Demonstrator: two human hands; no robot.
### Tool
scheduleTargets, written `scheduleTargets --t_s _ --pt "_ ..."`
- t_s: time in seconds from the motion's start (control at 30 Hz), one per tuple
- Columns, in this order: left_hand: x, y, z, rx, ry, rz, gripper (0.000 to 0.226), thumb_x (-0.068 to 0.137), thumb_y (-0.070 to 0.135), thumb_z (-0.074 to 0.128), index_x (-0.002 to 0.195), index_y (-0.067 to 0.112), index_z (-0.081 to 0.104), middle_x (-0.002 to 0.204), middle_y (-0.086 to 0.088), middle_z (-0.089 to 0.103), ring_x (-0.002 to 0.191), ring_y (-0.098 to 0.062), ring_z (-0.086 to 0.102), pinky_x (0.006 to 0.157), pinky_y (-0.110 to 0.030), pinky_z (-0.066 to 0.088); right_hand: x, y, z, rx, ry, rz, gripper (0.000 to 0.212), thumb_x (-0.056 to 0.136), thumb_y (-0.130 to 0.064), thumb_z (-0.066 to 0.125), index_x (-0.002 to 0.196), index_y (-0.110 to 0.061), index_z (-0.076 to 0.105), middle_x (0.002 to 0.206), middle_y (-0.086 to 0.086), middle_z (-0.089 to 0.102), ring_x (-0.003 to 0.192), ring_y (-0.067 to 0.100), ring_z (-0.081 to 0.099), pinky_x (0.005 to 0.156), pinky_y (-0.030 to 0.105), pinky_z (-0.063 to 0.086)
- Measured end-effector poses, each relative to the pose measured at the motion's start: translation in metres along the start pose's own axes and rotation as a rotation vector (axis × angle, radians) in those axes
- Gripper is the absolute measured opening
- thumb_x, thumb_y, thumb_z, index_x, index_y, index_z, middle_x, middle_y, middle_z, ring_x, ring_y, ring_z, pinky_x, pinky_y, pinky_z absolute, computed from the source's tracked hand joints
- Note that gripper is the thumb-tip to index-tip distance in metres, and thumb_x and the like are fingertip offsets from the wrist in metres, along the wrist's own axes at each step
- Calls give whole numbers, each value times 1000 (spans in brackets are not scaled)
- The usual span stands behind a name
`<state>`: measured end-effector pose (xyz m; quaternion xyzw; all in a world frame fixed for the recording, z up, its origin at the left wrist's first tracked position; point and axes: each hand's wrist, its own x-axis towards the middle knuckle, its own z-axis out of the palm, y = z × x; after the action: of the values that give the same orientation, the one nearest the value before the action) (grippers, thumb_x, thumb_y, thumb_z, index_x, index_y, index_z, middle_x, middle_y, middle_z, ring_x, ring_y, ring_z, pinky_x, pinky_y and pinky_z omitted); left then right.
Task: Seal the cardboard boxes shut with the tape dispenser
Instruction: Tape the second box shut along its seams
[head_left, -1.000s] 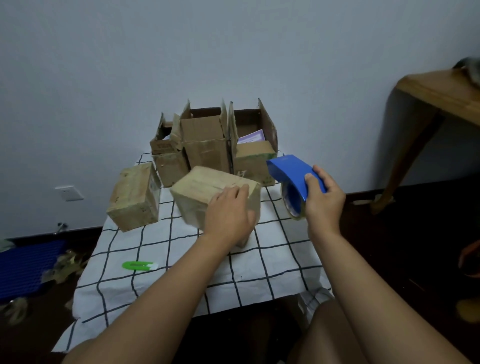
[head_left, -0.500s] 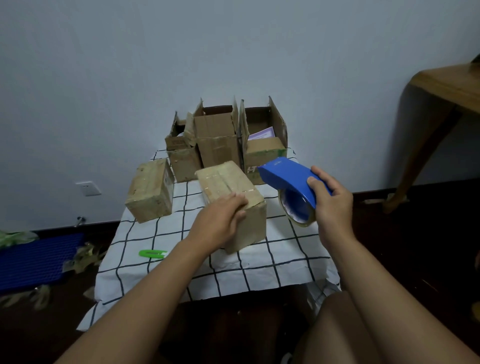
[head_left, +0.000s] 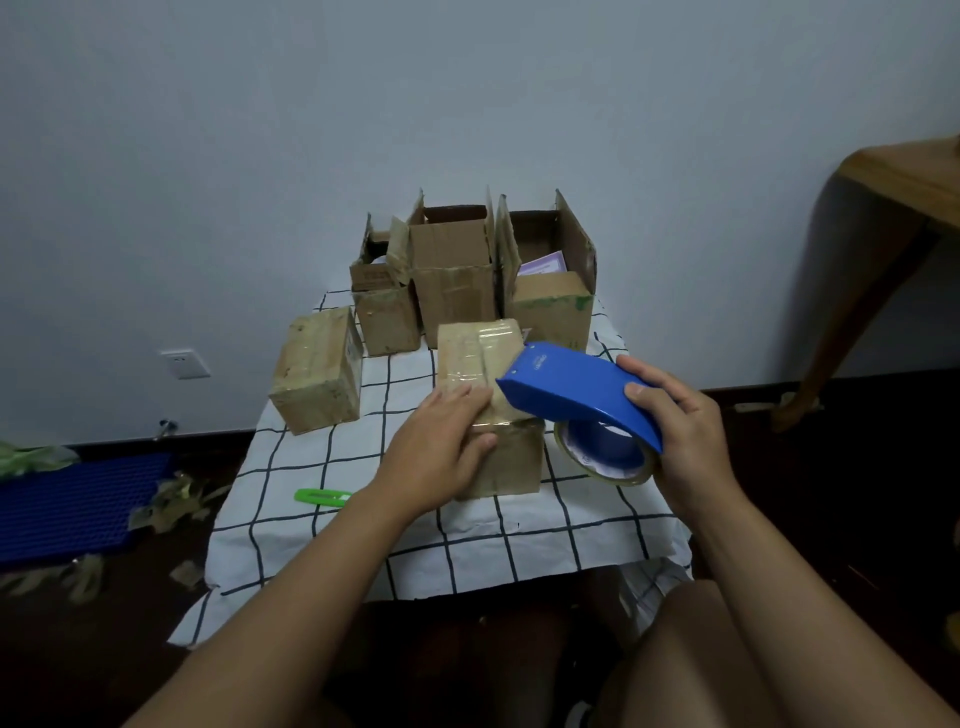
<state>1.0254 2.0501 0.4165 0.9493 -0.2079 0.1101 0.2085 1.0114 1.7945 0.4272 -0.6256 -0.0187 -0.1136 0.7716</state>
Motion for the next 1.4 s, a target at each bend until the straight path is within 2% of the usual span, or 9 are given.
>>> scheduleTargets --t_s 0.1,0.17,0.23,0.33,0.57,0.73,0.87,0.97,1.4 --pt "-3 6 -14 -401 117 -224 36 99 34 51 135 31 53 138 12 52 131 -7 43 107 -28 34 -2 -2 2 46 -40 17 26 79 -23 64 96 -34 81 107 -8 75 94 7 69 73 19 55" --pt "2 16 -31 -772 260 -432 23 100 36 48 108 26 68 110 5 71 107 -13 63 89 -30 52 -1 -4 4 76 -70 28 28 79 -21 62 95 -31 82 107 -6 76 93 8 70 75 20 56" --pt "6 24 -47 -1044 133 -583 43 97 53 47 97 16 70 90 -4 75 86 -19 71 68 -26 57 -1 -6 7 103 -100 42 28 78 -19 62 95 -30 82 107 -6 76 93 9 70 75 21 57" --pt "3 29 -57 -1281 -95 -637 57 78 62 58 100 11 69 94 -11 75 87 -21 73 66 -25 57 0 -8 11 115 -151 52 29 79 -19 62 98 -29 81 109 -6 75 95 11 71 74 23 58" --pt "-8 22 -57 -1605 -101 -623 27 80 33 69 99 14 76 104 -11 74 88 -17 71 66 -24 57 -3 -6 22 129 -193 53 30 80 -19 60 99 -29 81 108 -7 75 93 10 71 74 23 57" --pt "-10 18 -56 -1645 -46 -714 18 96 16 55 109 6 63 101 -16 73 87 -22 73 62 -25 58 -2 -5 26 123 -203 62 30 80 -21 62 102 -29 81 110 -6 74 96 13 71 78 26 58" --pt "-8 17 -58 -1618 -74 -785 34 94 38 60 103 6 66 99 -17 74 84 -23 74 57 -26 57 -2 -5 28 101 -203 67 30 79 -22 63 102 -29 80 111 -5 74 97 15 70 79 27 58" --pt "-9 17 -56 -1585 -88 -789 29 92 19 64 114 1 64 94 -17 74 80 -21 74 57 -23 58 -3 -6 30 86 -209 66 30 79 -22 62 101 -30 81 111 -4 74 97 15 70 81 28 59" --pt "-14 27 -41 -1102 44 -770 17 97 5 53 92 3 69 84 -8 76 74 -17 74 57 -20 56 -7 -6 10 -155 -349 -4 30 84 -28 62 103 -46 77 112 -22 69 100 4 66 74 20 55"
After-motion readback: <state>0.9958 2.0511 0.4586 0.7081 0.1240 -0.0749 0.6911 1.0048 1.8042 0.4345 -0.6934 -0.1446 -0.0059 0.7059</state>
